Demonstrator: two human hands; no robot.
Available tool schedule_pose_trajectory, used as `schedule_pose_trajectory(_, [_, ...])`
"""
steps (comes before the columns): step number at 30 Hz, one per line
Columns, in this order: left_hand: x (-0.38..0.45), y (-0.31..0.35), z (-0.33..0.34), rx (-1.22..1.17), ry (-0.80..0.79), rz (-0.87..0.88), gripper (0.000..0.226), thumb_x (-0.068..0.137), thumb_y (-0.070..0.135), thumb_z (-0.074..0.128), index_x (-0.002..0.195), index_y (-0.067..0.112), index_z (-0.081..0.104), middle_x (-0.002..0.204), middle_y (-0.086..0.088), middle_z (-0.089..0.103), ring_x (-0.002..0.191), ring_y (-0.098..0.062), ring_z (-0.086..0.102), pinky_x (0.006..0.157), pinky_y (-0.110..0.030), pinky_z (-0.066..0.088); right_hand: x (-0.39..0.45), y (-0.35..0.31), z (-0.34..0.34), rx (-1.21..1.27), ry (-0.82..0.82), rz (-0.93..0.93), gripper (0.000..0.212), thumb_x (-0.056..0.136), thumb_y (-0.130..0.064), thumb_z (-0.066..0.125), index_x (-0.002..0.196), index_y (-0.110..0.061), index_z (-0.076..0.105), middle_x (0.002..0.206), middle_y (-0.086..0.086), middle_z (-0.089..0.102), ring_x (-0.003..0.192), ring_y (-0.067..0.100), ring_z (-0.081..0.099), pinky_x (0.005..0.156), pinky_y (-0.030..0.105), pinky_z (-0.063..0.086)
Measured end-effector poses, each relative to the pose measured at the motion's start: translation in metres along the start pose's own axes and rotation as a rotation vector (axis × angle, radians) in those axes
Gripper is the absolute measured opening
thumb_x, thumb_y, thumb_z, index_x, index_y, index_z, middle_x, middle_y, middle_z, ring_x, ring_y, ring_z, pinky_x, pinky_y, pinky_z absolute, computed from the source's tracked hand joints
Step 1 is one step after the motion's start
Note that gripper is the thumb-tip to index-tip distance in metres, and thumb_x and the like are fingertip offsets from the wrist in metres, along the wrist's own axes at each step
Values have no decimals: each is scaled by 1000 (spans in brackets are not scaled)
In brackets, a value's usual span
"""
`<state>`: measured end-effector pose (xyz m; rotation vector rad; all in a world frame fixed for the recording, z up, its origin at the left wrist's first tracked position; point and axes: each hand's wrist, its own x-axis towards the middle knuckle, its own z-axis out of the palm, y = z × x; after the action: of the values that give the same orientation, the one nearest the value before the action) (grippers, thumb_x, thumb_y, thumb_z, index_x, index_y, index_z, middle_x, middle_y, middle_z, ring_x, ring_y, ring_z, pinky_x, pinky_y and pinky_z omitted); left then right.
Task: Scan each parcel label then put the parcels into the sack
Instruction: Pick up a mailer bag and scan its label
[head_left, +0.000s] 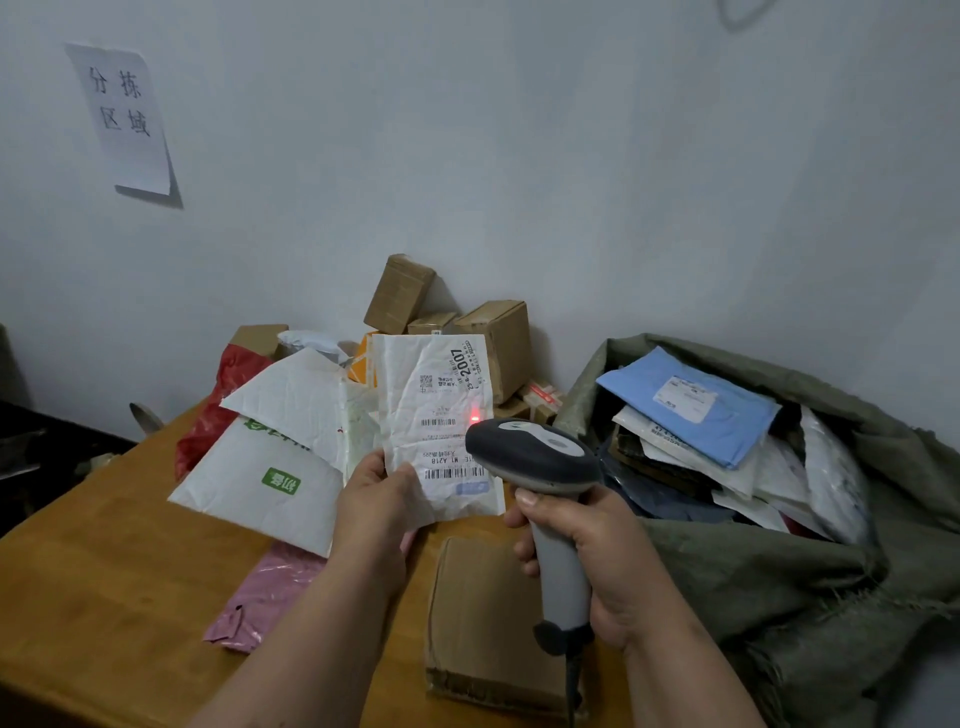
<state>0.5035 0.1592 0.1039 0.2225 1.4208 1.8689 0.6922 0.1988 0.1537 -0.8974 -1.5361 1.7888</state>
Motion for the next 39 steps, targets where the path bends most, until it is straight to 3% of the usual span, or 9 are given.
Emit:
schedule_pose_trajectory(5, [5, -4, 11, 90, -41, -9, 23, 99, 10, 52, 97, 27, 67, 95, 0, 76, 85, -23, 74, 64, -36, 60, 0, 3, -9, -23, 50, -11, 40, 72, -32, 79, 108, -18, 71, 92, 6, 76, 72, 17, 69, 62, 27, 54])
schedule_pose_trajectory(10, [-2, -19, 51, 152, -134, -12, 17, 100, 10, 53, 101, 22, 64, 94, -7, 75, 74, -22, 75, 55, -34, 60, -4, 11, -39, -26, 224, 54, 20, 86, -26, 76, 103, -17, 72, 77, 2, 75, 65, 11, 69, 58, 23, 53])
schedule_pose_trajectory(15, [-7, -42, 123, 261, -227, 17, 24, 98, 13, 59, 118, 22, 50, 110, -10, 67, 90, -30, 72, 74, -49, 62, -5, 16, -97, 88, 426, 82, 19, 87, -25, 74, 104, -16, 72, 79, 4, 77, 65, 11, 70, 54, 20, 53])
schedule_pose_trajectory(20, [-10, -72, 226, 520, -267, 134, 24, 97, 22, 60, 104, 35, 41, 103, 5, 54, 89, -20, 62, 61, -38, 61, 7, 20, -173, 147, 540, 124, 24, 84, -27, 79, 104, -16, 72, 82, 2, 78, 79, 20, 74, 64, 30, 55])
schedule_pose_trajectory(23, [-14, -93, 289, 671, -319, 294, 18, 97, 20, 57, 108, 30, 46, 103, 7, 57, 81, -5, 53, 60, -28, 47, 15, 22, -223, 228, 636, 70, 28, 82, -26, 80, 108, -20, 71, 87, -1, 78, 81, 20, 74, 64, 31, 57])
schedule_pose_trajectory(27, [-13, -110, 356, 742, -423, 326, 35, 99, 19, 55, 133, 27, 54, 133, 3, 58, 109, -15, 57, 88, -28, 47, 33, 22, -277, 373, 730, -16, 32, 81, -26, 81, 110, -27, 70, 106, -1, 77, 89, 14, 75, 73, 31, 61])
schedule_pose_trajectory(32, [-5, -136, 396, 1009, -665, 234, 64, 95, 15, 60, 153, 27, 36, 159, -4, 34, 143, -26, 35, 117, -38, 31, 53, 31, -318, 405, 737, 10, 33, 83, -30, 79, 115, -25, 69, 115, 1, 74, 103, 19, 72, 92, 38, 57])
schedule_pose_trajectory(35, [0, -150, 402, 1261, -708, 337, 64, 95, 15, 61, 153, 18, 36, 160, -4, 30, 144, -21, 32, 112, -25, 25, 60, 38, -327, 418, 749, 42, 40, 86, -30, 77, 123, -21, 68, 118, 2, 73, 108, 21, 69, 102, 44, 53])
schedule_pose_trajectory(39, [3, -162, 414, 1177, -651, 392, 56, 94, 7, 58, 147, 21, 47, 146, -3, 43, 121, -17, 54, 86, -12, 30, 72, 40, -340, 403, 787, 42, 41, 87, -34, 75, 125, -20, 67, 118, 2, 72, 108, 21, 67, 101, 46, 52])
